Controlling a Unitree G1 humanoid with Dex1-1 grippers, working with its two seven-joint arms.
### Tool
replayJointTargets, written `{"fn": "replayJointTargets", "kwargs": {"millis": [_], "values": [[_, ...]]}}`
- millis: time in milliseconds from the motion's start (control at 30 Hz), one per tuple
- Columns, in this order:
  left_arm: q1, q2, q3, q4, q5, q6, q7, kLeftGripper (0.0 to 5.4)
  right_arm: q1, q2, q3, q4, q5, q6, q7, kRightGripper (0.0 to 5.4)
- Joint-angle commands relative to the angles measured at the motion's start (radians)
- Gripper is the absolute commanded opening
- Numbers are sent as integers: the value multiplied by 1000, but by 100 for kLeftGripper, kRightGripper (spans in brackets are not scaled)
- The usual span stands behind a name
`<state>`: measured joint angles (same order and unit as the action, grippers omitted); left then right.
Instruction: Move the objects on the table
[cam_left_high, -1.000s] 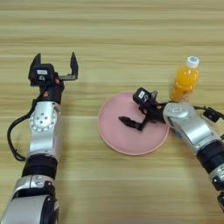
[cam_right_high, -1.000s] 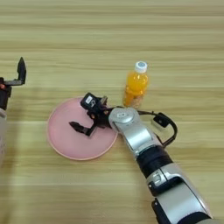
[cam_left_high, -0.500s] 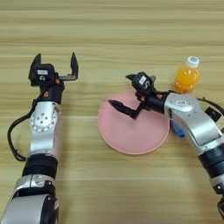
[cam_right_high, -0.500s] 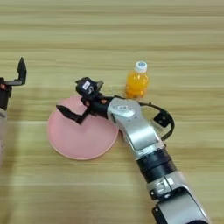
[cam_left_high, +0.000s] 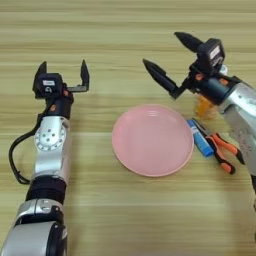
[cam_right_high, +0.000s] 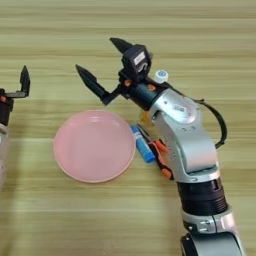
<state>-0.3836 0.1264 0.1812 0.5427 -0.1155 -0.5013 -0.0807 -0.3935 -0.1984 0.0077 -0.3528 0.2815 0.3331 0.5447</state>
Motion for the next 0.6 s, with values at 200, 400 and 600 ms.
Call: {"fn": "replayJointTargets", "kwargs": {"millis": [200,400,600], "values": [[-33,10,1,38,4,-8,-3,540,-10,-112,-160,36,61,30,-46,536],[-58,17,8,70,1,-13,-2,540,-29,-145,-206,200,50,-16,-68,536],[-62,19,12,86,0,-24,-4,540,-29,-144,-185,370,37,-43,-56,536]]}}
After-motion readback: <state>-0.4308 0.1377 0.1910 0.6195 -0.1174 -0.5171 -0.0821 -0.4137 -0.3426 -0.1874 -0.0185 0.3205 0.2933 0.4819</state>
